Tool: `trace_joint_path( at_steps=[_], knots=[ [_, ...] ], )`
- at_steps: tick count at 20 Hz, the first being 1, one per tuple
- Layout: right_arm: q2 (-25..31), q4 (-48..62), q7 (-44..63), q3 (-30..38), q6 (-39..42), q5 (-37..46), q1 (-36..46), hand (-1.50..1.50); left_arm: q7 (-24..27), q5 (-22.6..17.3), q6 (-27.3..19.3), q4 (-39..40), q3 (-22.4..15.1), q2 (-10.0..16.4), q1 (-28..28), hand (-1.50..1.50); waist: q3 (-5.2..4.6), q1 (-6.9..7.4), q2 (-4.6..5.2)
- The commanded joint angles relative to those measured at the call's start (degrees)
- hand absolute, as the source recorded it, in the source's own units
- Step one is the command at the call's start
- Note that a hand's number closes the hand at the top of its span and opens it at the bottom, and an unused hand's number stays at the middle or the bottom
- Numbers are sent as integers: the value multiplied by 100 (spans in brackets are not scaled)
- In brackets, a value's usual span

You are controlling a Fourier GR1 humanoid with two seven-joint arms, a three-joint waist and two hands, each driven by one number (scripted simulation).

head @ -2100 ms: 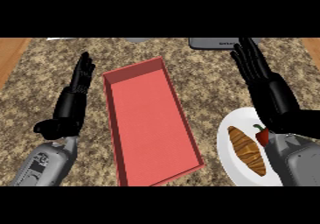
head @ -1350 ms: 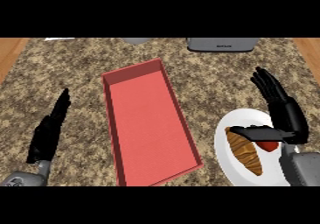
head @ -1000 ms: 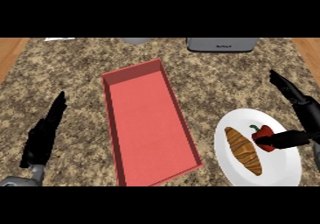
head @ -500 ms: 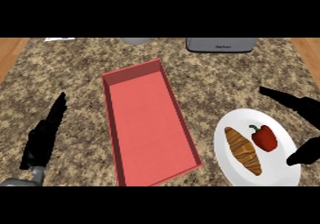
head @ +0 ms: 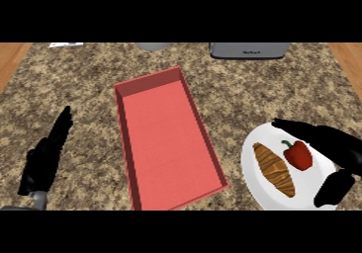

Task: Pick the croissant from the plate and place it in the cardboard box

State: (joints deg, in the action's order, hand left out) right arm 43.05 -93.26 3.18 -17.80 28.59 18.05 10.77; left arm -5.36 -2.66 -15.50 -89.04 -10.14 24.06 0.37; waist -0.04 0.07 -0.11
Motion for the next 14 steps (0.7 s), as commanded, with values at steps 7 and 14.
trace_joint_path(
  at_steps=[7,14],
  knots=[
    [-781,277,315,133,241,1097,-53,-150,-6,257,362,-285,344,-245,231,0,4,25,8],
    [-848,88,-316,399,21,1634,-818,-150,274,365,641,307,724,-413,21,0,3,-20,7]
  ],
)
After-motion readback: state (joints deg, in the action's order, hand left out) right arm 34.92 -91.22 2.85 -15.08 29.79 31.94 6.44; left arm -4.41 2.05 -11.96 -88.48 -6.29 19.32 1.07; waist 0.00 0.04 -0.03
